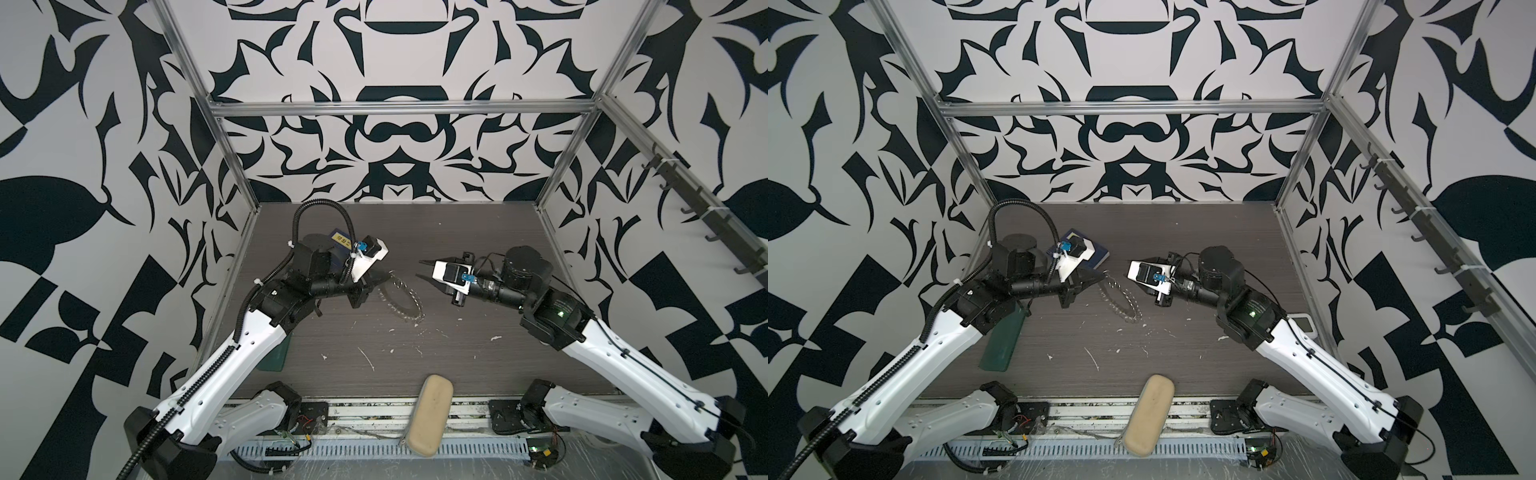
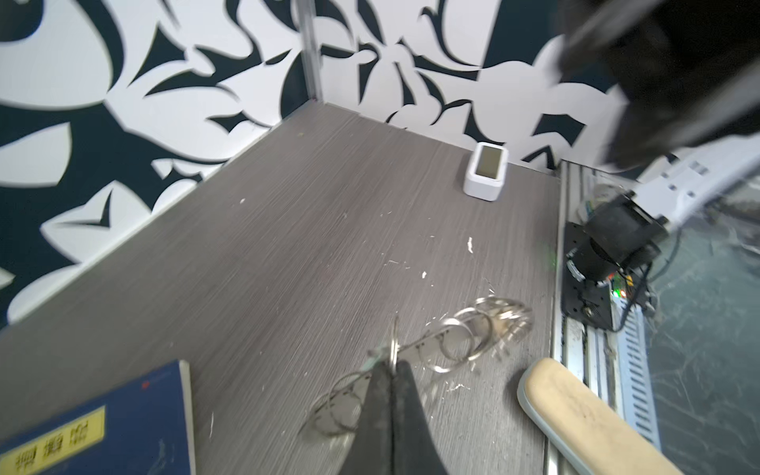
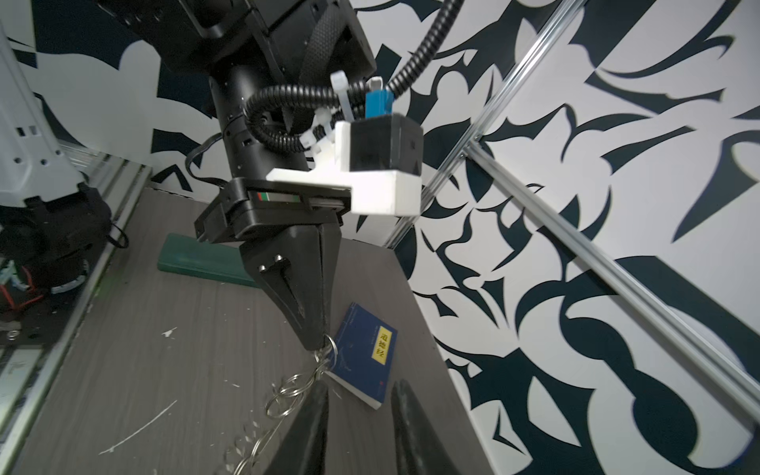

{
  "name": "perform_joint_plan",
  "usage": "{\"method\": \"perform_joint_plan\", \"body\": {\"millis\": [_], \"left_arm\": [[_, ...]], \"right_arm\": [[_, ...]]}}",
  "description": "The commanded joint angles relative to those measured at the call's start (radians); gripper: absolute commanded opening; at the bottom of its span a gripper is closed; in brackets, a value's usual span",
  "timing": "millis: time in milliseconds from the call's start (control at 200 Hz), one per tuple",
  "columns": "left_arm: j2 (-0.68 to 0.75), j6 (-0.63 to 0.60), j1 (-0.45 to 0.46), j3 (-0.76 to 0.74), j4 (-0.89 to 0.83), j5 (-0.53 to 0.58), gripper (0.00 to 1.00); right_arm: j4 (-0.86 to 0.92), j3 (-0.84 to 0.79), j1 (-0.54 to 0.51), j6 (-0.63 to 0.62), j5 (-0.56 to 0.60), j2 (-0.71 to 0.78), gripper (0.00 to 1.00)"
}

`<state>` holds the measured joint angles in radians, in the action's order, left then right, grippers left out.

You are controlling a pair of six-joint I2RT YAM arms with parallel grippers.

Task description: Remove the keys from the keyring

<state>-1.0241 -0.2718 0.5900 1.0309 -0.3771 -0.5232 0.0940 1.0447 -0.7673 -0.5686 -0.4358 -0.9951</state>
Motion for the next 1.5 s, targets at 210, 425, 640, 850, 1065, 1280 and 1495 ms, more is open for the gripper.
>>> {"method": "perform_joint_plan", "body": {"millis": [210, 425, 640, 850, 1065, 1280, 1495], "left_arm": [[0.067, -0.164, 0.01, -0.066, 0.094, -0.173, 0.0], [0.072, -0.174, 0.022, -0.077, 0.11, -0.172, 0.0], [0.075, -0.195, 0.039, -0.078, 0.111, -0.175, 0.0], [0.079, -0.218, 0.044, -0.087, 0.111, -0.191, 0.0], [0.091, -0.237, 0.047, -0.092, 0.111, -0.194, 0.0], [0.12, -0.156, 0.045, -0.14, 0.209, -0.204, 0.14], [0.117, -0.051, 0.045, -0.193, 0.368, -0.253, 0.21]], "right_arm": [[-0.057, -0.036, 0.001, 0.092, -0.115, -0.016, 0.3], [-0.079, -0.067, -0.024, 0.116, -0.135, -0.03, 0.3], [-0.082, -0.078, -0.043, 0.114, -0.125, -0.052, 0.3], [-0.063, -0.058, -0.044, 0.094, -0.124, -0.076, 0.18], [-0.045, -0.049, -0.045, 0.086, -0.14, -0.085, 0.0], [-0.133, -0.092, -0.047, 0.106, -0.127, -0.039, 0.0], [-0.186, -0.12, -0.048, 0.117, -0.145, -0.013, 0.0]]}}
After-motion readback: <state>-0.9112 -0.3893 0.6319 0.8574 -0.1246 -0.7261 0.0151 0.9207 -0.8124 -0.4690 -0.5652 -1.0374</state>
